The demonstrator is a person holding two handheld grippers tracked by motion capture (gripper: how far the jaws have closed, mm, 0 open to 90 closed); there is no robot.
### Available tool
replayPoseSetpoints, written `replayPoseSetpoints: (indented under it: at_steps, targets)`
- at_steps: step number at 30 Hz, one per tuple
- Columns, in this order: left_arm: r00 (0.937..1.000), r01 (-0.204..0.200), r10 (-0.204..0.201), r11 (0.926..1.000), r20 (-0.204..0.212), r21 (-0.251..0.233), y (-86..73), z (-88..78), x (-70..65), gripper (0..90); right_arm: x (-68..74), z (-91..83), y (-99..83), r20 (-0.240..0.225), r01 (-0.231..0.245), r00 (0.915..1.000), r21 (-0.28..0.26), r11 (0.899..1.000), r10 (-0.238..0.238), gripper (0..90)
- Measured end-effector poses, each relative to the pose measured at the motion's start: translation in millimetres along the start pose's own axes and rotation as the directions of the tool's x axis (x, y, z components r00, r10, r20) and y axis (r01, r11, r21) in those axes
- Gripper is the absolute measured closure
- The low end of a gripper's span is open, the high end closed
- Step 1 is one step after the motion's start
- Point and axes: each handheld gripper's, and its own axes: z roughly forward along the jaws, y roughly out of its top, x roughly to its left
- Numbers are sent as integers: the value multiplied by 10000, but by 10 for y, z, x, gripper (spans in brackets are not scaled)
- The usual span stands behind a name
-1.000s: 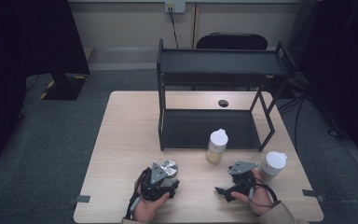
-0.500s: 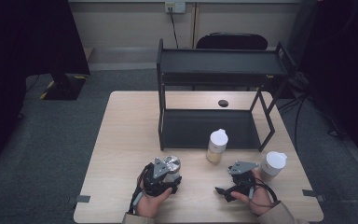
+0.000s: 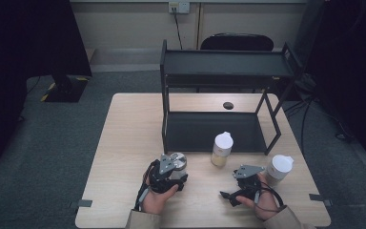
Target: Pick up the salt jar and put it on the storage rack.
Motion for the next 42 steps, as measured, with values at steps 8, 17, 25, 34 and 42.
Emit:
replayPoseSetpoints:
  at_steps: [8,17,25,34,42]
  targets:
    - [10000,9,-9,10000,-33,46,78,87,31,310,0,0,0,-2,-7,10000,1,10000,7,0]
    - [10000,35,-36,10000,-70,-73,182,211,30,310,0,0,0,0,-3,10000,1,10000,3,0]
    - [9998,-75,73,9999,-201,-116,282,275,65,310,0,0,1,-2,-6,10000,2,10000,6,0]
    - [9992,-38,32,9999,-389,-153,363,347,89,310,1,0,1,0,-8,10000,3,10000,8,0]
    - [9985,7,-19,9998,-545,-222,431,407,104,310,0,0,0,-1,-4,10000,3,10000,4,0]
